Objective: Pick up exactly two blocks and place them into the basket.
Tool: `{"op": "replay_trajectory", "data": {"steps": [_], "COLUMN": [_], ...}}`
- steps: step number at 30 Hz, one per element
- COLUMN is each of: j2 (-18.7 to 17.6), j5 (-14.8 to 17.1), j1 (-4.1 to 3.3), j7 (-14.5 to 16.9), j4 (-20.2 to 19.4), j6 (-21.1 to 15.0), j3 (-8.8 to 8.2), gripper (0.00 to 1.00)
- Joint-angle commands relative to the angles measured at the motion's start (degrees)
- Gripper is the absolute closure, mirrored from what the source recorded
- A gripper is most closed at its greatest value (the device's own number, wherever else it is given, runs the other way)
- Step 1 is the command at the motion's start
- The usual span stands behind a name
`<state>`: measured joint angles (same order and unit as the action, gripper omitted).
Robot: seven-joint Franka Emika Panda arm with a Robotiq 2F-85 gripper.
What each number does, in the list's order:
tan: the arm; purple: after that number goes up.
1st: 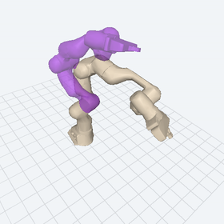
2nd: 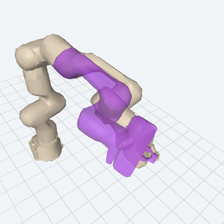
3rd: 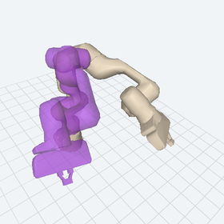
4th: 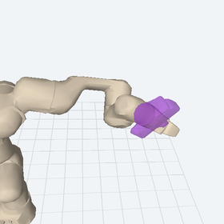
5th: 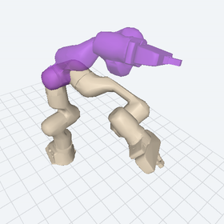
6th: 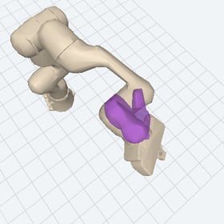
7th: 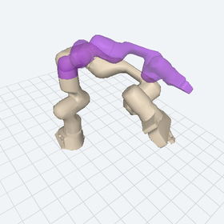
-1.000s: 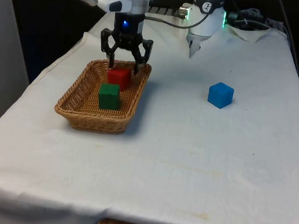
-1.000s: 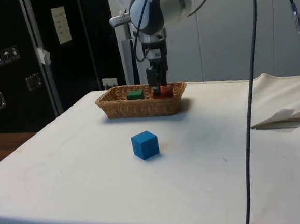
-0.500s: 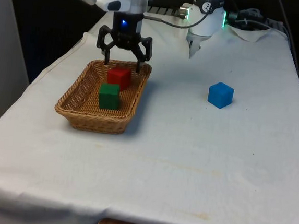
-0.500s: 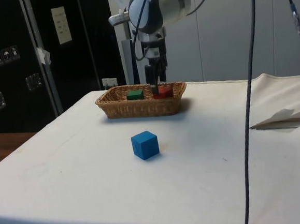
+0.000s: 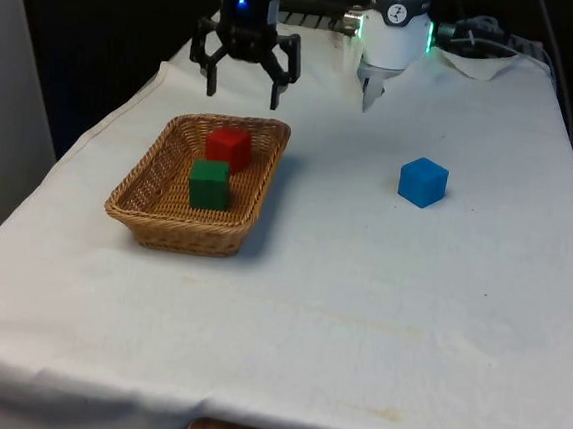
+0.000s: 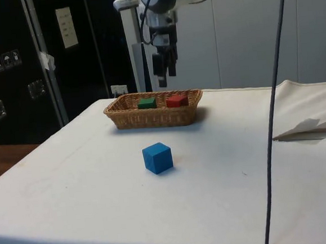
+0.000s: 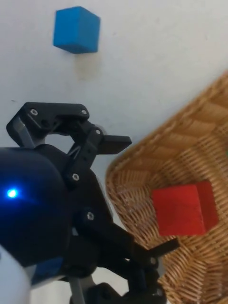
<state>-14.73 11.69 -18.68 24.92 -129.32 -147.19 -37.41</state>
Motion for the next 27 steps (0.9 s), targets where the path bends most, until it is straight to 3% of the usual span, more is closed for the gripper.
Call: {"op": "replay_trajectory", "data": {"steps": [1, 6, 7, 8, 10, 14, 15, 16, 21, 23, 24, 27], "j2": [0.5, 2.9, 3.0, 3.3, 4.6, 6.0, 5.8, 6.8, 8.6, 8.4, 9.1, 9.8], "j5": [-1.5, -4.2, -3.3, -4.7, -6.0, -7.5, -6.1, -8.2, -9.9, -8.6, -10.4, -10.8], "j1": [-0.92, -1.26, -0.52, -1.20, -1.32, -1.43, -0.86, -1.49, -1.43, -1.03, -1.49, -1.43], "j7": [-1.7, -5.0, -4.1, -5.6, -7.3, -9.2, -7.8, -10.2, -12.6, -11.3, -13.2, -13.9], "j4": [-0.3, -1.0, -0.9, -1.1, -1.7, -2.2, -2.1, -2.5, -3.2, -3.1, -3.4, -3.7], "j6": [0.1, 0.9, 1.0, 1.0, 1.2, 1.3, 1.2, 1.4, 1.8, 1.8, 1.9, 2.0], "j3": [-0.52, 0.92, 1.60, 1.26, 2.18, 3.44, 3.72, 4.13, 6.19, 6.42, 6.88, 7.79], "gripper": [0.00, 0.00, 0.00, 0.00, 0.00, 0.00, 0.00, 0.00, 0.00, 0.00, 0.00, 0.00]}}
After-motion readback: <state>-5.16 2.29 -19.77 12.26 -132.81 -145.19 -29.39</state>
